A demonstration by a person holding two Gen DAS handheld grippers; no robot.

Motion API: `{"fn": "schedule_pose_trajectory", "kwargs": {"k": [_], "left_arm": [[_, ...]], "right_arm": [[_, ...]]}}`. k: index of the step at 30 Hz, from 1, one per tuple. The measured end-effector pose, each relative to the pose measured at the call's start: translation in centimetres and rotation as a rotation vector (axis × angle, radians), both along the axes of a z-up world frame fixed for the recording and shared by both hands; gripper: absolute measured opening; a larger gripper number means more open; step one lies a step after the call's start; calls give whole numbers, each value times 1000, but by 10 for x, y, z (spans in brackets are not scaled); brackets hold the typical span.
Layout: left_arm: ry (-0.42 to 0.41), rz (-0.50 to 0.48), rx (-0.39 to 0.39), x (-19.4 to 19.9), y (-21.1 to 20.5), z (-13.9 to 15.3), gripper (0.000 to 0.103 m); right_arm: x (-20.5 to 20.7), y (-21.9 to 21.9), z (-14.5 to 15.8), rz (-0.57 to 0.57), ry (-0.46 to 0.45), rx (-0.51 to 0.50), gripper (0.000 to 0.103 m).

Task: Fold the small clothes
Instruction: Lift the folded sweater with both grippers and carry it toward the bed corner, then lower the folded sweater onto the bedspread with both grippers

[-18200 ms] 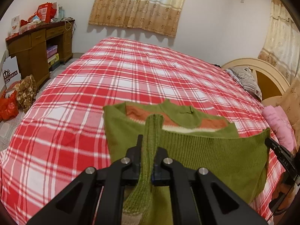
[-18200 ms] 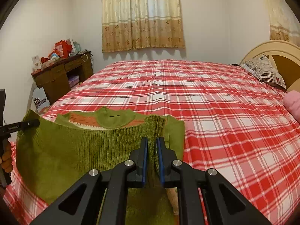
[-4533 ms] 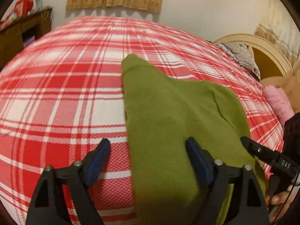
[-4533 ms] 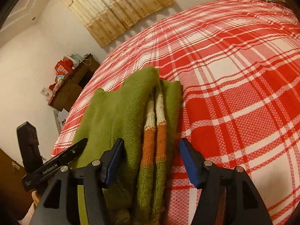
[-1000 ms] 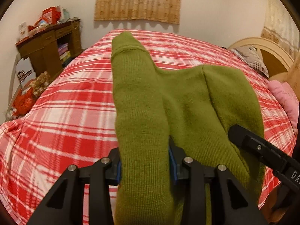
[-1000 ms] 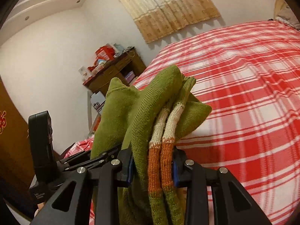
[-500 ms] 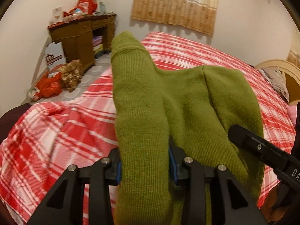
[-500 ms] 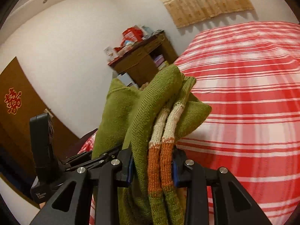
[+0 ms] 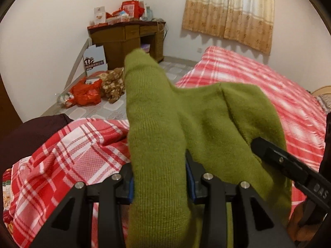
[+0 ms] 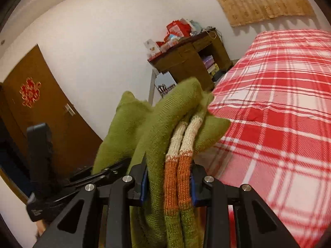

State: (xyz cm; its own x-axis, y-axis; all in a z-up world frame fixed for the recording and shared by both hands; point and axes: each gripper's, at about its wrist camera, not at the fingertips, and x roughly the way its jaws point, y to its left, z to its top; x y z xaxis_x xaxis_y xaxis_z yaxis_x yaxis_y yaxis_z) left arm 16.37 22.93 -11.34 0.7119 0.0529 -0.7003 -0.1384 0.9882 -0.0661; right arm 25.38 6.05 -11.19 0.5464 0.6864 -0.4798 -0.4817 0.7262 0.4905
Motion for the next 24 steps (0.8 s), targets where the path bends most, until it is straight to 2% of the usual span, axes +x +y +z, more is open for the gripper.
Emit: {"fn": "schedule_pose_trajectory", "kwargs": {"k": [2,4,6,8,12,16,18,20,22,24], "left_arm": [[28,11,-16,8,3,-11,41],[24,14,-57,7,9,-11,44],[39,25,-97,9,15,-12,51],[64,38,-150,13,23,-15,58],[74,37,-221,11,33,-18,61],[71,43,-198,8,29,-17,62],[76,54,-178,3,27,-16,63],[60,53,-134,-12,20,-11,62],[37,43,-68,-29,11,-5,62],[11,33,-3,-45,5,3,62]], "right_arm": [[14,-1,-19,-15,56,1,32],[22,-13,-33,-19,115,87,32],[28,-19,-40,-24,158,116,33],[31,-17,-40,-33,172,100,34],[27,-25,-34,-49,188,75,47],[-9,-58,-27,-115,228,139,53],[-31,-68,-25,-98,222,179,54],[-51,-70,-25,-74,225,154,57],[-74,-73,-22,-86,170,93,57],[-97,-73,-12,-134,50,20,57]]}}
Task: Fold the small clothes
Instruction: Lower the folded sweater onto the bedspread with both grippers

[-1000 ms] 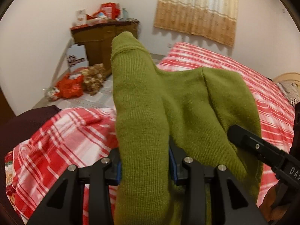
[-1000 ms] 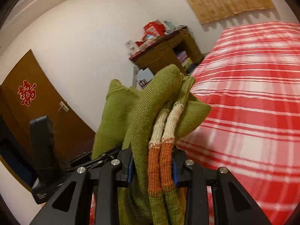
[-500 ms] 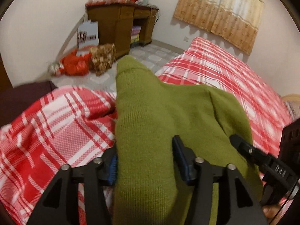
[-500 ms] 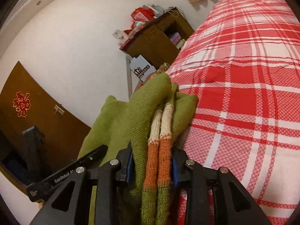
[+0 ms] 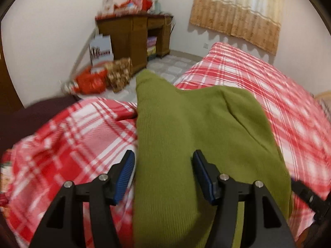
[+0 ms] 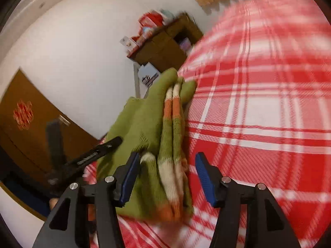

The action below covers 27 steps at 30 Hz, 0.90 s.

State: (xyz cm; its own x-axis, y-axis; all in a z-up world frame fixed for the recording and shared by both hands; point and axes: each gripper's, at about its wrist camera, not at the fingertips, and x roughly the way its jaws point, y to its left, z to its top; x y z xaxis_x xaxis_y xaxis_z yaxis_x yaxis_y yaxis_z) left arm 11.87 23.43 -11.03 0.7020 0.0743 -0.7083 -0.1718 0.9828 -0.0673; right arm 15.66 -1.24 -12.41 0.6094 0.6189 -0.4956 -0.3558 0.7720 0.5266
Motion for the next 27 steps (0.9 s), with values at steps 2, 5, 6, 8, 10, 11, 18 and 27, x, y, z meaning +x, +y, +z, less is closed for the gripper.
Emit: {"fn": "schedule_pose_trajectory", "kwargs": {"k": [2,5,6,8,10,11,18,27], "left_arm": [[-3,19,17,-10,-2,5,62],[10,67,-17,-18,4,7,62],[9,76,-10,-20,4,6,62],[9,82,29,-22,0,4,62],[10,83,70,-24,-6,3,62],[10,83,80,-25,-8,3,62],[37,82,75,-37,-12,7,62],[69,56,105,-60,-32,-9,63]], "right_arm": [[-14,12,9,-16,-70,-104,57],[-26,35,14,22,-119,-243,35],[-31,39,13,31,-130,-273,34],[-32,42,4,16,-107,-319,34],[-25,37,-7,-10,-51,-320,34],[-19,33,-13,-18,-14,-316,34],[-20,26,-23,-23,14,-272,34],[-39,27,-16,-55,45,-283,36]]}}
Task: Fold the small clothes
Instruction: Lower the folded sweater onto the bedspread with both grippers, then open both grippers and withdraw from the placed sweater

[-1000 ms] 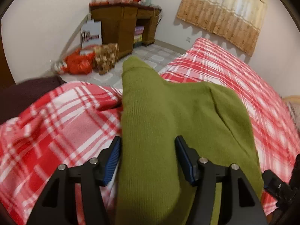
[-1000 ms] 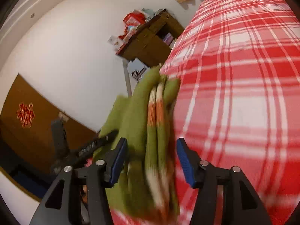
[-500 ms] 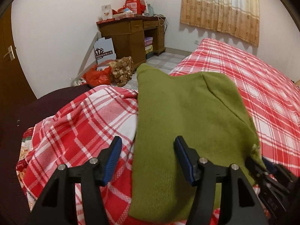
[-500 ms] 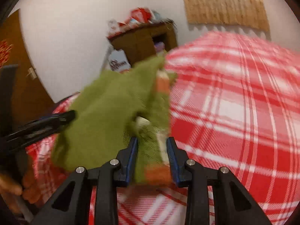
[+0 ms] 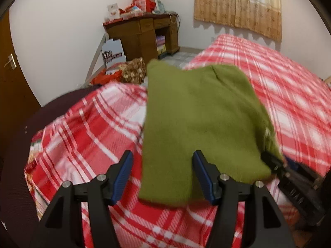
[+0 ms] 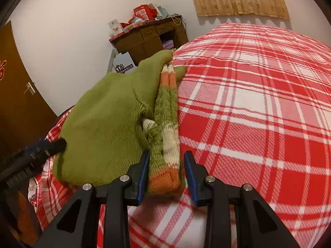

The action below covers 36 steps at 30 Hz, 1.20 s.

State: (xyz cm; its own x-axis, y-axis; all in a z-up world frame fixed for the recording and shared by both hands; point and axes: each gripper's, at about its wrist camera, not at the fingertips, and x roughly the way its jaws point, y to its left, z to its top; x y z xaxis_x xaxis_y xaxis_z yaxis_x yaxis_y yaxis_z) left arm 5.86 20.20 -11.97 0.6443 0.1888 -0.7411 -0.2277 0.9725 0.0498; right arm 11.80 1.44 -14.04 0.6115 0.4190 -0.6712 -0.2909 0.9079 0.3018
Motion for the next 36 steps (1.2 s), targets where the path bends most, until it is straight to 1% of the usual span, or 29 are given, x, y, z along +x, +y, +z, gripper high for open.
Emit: {"fn": "schedule_pose_trajectory", "kwargs": {"k": [2,4,6,9,11,13,15,17,18,19,20,21,23,25,27,29,30,32,34,35,36], "left_arm": [[30,-7,-32,-2,-1,-12,64],[28,0,-15,-8,-5,-18,64],[21,-5,-10,-13,-6,-15,64],[25,5,-32,-19,-3,-10,65],[4,4,-8,-26,-6,-1,64],[-31,-4,40,-36,-11,7,65],[-80,-16,87,-48,-15,20,71],[-127,-21,113,-59,-17,31,83],[-155,-11,124,-66,-18,38,85],[-166,2,126,-68,-16,42,85],[-173,9,125,-71,-17,47,85],[-168,3,128,-72,-19,49,85],[-143,-7,149,-72,-24,50,85],[-136,-18,121,-74,-27,53,85],[-148,-29,90,-81,-29,59,85],[-188,-32,87,-88,-31,72,86],[-226,-27,98,-95,-32,83,88],[-285,-9,117,-105,-31,98,102],[-369,14,130,-118,-29,116,103],[-406,21,135,-124,-28,124,103],[-443,27,145,-130,-28,132,103]], "right_arm": [[-6,-2,1,-8,17,14,36],[-11,-4,2,-14,26,20,36],[-19,-6,6,-24,26,23,36],[-32,-6,12,-47,29,5,37],[-45,-5,20,-67,16,-27,37],[-56,-4,27,-98,-3,-80,42],[-69,-6,39,-125,-31,-97,53],[-82,-9,50,-133,-67,-88,56],[-88,-9,56,-137,-87,-92,59],[-95,-8,63,-144,-110,-105,61],[-100,-8,67,-147,-123,-119,66],[-105,-7,71,-151,-132,-133,69],[-115,-7,80,-169,-149,-174,69],[-124,-10,88,-189,-169,-187,69],[-133,-16,98,-202,-196,-167,69],[-143,-21,112,-216,-238,-152,69],[-148,-23,119,-222,-263,-149,69],[-159,-25,137,-230,-329,-138,69],[-173,-24,157,-235,-413,-126,70],[-178,-23,164,-239,-448,-124,73],[-186,-22,174,-244,-503,-123,80]]}}
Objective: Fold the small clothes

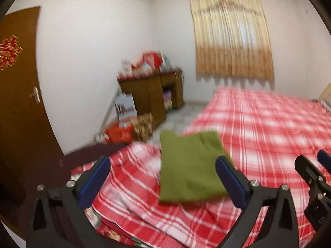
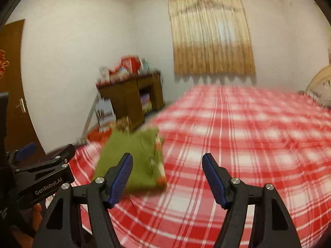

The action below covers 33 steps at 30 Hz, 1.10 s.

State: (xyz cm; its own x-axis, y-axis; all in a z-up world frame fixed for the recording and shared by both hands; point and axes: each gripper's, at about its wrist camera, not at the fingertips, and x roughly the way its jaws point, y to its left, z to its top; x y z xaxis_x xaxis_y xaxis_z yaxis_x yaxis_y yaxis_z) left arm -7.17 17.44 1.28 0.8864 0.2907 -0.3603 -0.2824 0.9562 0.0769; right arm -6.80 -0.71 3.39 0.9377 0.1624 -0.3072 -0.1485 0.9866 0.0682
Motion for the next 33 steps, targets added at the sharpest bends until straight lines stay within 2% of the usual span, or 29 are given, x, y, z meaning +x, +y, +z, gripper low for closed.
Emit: {"fn": "schedule_pose_trajectory", "kwargs": {"k": [4,10,20,33], "left_arm": [[-89,24,54,-15,2,21,103],[-134,4,44,-27,2,32,103],[-155,-6,39,-36,0,36,103],[-125,2,31,-32,-1,32,103]], "right_arm": [[-22,4,26,-10,-148,16,86],[-35,6,43,-15,-202,47,87],[-40,4,45,-35,-197,61,87],[-36,2,40,-19,-166,63,88]]}}
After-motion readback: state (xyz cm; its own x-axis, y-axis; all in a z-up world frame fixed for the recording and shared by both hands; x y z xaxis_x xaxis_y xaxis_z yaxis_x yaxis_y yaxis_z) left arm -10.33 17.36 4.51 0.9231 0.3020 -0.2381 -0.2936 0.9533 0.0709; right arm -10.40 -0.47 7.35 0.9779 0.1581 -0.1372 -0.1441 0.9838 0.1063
